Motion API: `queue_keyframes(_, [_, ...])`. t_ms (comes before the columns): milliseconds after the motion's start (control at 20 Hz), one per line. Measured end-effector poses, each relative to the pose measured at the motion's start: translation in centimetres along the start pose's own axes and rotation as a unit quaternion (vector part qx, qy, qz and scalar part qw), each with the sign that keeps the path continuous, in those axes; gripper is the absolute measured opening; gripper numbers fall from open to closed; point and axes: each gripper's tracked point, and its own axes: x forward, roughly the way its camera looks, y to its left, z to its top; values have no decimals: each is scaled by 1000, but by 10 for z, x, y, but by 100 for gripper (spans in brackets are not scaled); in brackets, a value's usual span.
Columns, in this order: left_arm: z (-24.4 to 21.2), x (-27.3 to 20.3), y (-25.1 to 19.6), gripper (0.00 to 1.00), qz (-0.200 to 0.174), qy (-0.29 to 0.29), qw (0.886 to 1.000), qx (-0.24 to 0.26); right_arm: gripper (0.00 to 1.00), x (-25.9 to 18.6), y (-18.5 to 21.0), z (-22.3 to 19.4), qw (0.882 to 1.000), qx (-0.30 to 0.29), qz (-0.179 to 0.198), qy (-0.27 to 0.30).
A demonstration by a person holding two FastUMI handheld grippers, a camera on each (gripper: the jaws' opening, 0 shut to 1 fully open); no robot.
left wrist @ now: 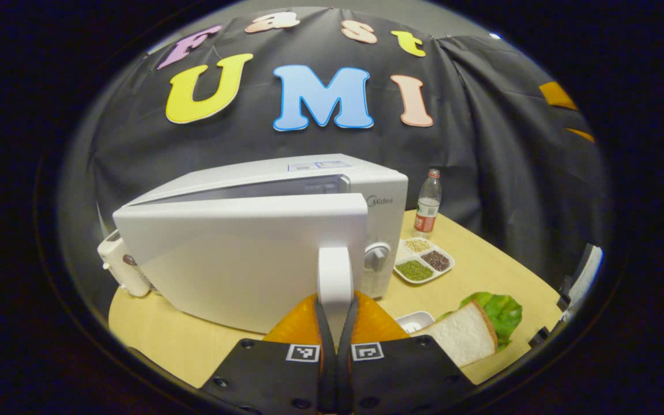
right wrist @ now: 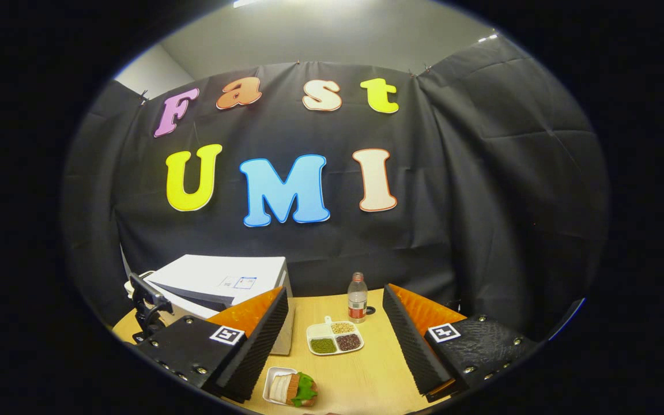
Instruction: Open the microwave oven with the left hand, put the food in, and close the microwave oven.
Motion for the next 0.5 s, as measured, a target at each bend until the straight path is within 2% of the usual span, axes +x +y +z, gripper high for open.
queue_keyframes(250, [-25,-60,13,6,-26,19,999,14,100,-12,32,2,999,-9,32,-3])
queue_keyframes(500, [-63,-133,54,6,-36,34,999,22,100,-26,63,-7,999,-6,48,0])
